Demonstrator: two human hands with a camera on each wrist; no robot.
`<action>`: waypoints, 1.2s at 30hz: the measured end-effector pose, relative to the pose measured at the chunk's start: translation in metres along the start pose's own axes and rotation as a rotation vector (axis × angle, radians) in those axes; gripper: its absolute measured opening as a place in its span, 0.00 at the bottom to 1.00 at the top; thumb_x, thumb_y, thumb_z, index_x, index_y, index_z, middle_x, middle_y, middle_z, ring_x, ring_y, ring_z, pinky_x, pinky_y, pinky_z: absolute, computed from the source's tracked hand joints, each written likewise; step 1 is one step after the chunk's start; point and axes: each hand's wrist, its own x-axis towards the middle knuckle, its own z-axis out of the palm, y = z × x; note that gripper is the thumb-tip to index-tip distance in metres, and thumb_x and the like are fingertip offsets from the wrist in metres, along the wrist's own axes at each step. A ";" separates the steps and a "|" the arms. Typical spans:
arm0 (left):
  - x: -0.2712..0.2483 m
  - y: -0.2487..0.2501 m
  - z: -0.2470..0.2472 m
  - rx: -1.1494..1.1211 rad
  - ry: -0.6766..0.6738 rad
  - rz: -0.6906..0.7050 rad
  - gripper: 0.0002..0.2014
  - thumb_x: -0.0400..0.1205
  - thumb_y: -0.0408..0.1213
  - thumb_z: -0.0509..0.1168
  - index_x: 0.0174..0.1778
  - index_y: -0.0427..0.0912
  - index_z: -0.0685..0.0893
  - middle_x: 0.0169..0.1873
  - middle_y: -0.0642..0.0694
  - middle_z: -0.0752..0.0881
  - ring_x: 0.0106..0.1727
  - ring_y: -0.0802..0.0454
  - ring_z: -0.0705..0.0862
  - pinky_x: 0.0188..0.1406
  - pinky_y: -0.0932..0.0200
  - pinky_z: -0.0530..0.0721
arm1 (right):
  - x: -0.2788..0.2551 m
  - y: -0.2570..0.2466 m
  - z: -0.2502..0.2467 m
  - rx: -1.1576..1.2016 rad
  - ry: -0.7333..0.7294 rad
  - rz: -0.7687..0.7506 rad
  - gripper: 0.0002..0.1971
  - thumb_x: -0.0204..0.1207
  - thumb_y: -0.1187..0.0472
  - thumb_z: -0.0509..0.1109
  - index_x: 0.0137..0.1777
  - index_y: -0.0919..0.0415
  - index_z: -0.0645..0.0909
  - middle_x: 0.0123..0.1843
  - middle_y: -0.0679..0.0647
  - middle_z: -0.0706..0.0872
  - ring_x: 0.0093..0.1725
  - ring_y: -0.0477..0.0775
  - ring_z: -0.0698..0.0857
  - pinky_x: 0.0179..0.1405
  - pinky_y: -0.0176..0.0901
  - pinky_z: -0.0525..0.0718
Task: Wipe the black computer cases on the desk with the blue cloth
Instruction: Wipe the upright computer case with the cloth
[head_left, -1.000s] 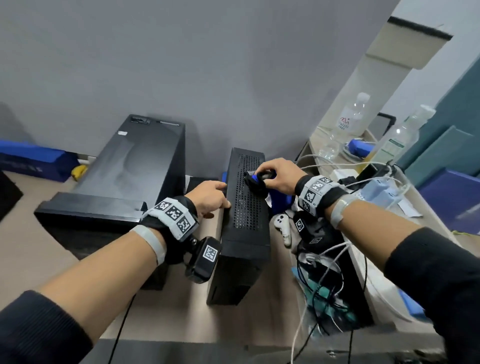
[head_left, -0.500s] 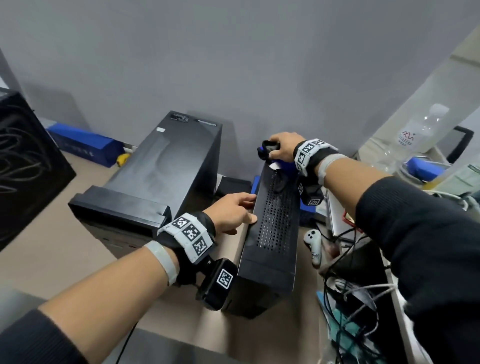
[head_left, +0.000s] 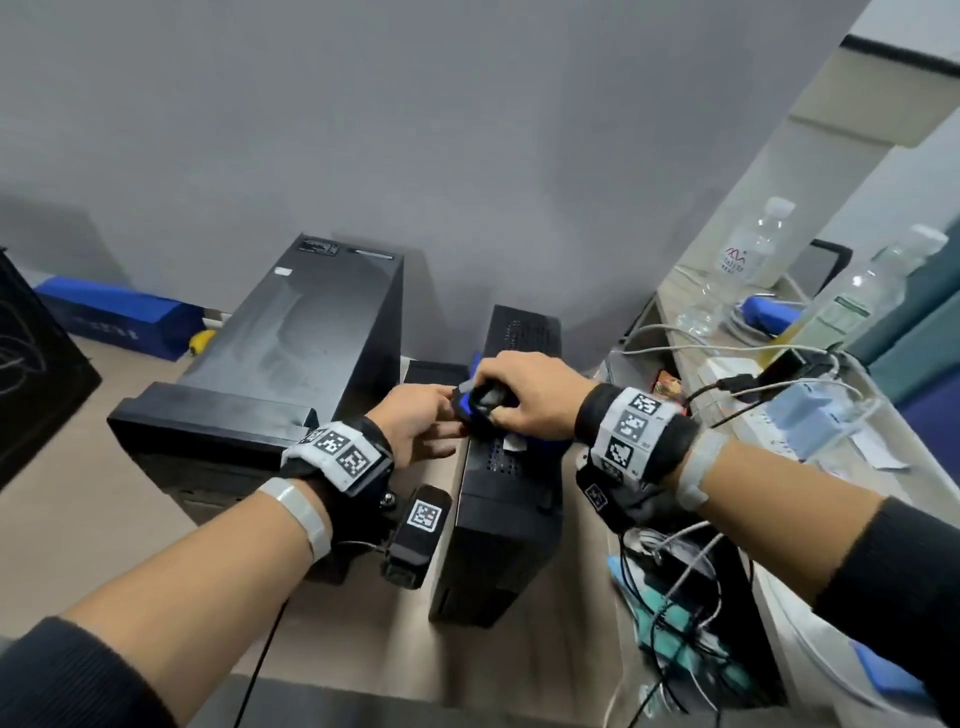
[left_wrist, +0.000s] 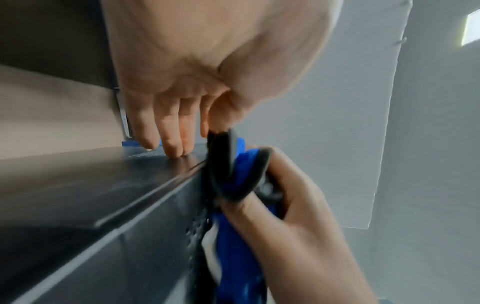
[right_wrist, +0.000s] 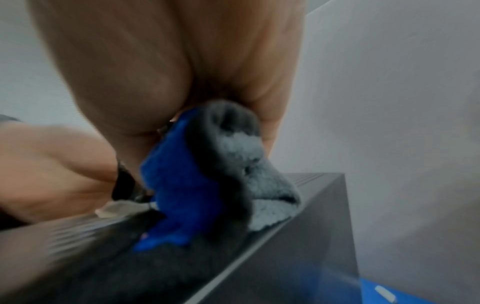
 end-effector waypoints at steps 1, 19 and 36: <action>-0.001 0.003 -0.001 -0.069 0.007 -0.015 0.18 0.82 0.22 0.50 0.45 0.44 0.83 0.36 0.46 0.80 0.30 0.55 0.76 0.31 0.61 0.79 | -0.011 -0.008 0.003 0.010 -0.011 -0.020 0.17 0.71 0.55 0.72 0.60 0.49 0.80 0.53 0.52 0.83 0.54 0.57 0.82 0.53 0.49 0.80; 0.004 -0.010 -0.004 0.202 -0.109 0.084 0.27 0.77 0.23 0.72 0.69 0.53 0.82 0.63 0.47 0.86 0.51 0.55 0.87 0.51 0.53 0.84 | 0.081 0.132 -0.012 0.130 0.269 0.610 0.16 0.79 0.51 0.69 0.61 0.60 0.83 0.59 0.63 0.87 0.59 0.68 0.84 0.51 0.47 0.77; -0.031 -0.003 -0.014 0.316 -0.064 0.300 0.29 0.71 0.40 0.74 0.71 0.46 0.80 0.61 0.42 0.86 0.56 0.45 0.88 0.57 0.49 0.86 | -0.112 -0.026 0.032 0.261 0.269 0.442 0.11 0.64 0.61 0.74 0.48 0.52 0.87 0.44 0.49 0.89 0.45 0.51 0.86 0.51 0.47 0.83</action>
